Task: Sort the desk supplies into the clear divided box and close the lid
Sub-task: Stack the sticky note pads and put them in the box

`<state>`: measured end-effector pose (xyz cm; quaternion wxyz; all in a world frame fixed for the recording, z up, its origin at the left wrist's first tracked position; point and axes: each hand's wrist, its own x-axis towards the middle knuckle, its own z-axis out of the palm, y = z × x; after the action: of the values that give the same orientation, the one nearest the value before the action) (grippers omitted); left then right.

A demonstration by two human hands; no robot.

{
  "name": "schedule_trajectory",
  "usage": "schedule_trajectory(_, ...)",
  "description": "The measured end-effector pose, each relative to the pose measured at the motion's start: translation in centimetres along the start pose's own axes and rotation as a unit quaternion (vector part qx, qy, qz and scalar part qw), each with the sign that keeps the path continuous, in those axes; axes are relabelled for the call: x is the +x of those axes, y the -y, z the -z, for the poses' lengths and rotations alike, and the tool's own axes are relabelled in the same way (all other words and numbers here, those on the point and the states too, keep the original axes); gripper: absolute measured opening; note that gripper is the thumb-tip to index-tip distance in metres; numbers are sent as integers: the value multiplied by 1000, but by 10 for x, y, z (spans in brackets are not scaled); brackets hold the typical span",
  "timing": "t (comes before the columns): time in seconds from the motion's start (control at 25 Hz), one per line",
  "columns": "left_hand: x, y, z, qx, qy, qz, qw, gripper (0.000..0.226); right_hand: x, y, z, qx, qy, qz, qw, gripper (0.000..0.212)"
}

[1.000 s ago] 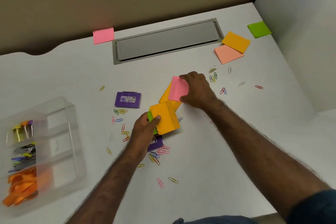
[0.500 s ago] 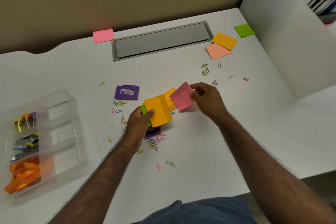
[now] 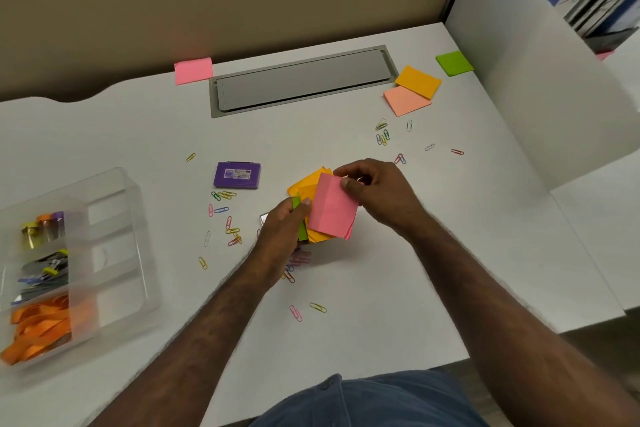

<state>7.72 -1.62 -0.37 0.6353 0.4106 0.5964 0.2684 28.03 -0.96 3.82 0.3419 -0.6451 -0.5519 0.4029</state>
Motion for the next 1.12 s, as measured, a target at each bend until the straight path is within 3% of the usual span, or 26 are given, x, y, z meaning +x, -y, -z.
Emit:
schedule_trajectory(0.24, -6, 15, 9, 52, -32, -13, 998, 11, 18, -1, -26, -32, -15, 30, 999, 19)
schedule_trajectory(0.36, -6, 20, 19, 48, -69, 25, 996, 39, 40, -10, -31, -103, -26, 51, 993, 27)
schedule_trajectory(0.44, -8, 24, 26, 39, -89, 37, 995, 50, 55, -17, -34, -189, 37, 64, 979, 40)
schedule_trajectory(0.56, -9, 29, 33, 30, -113, 40, 992, 50, 72, -22, -41, -304, 170, 74, 935, 69)
schedule_trajectory(0.64, -9, 30, 35, 30, -124, 44, 991, 49, 77, -25, -47, -338, 215, 77, 913, 78)
schedule_trajectory(0.8, -9, 30, 38, 26, -126, 53, 990, 51, 75, -34, -54, -400, 174, 76, 897, 80)
schedule_trajectory(0.92, -12, 29, 39, 17, -118, 49, 992, 47, 74, -36, -51, -445, 156, 25, 881, 87)
schedule_trajectory(1.12, -19, 24, 38, 13, -105, 38, 994, 45, 67, -33, -42, -450, 149, -70, 878, 75)
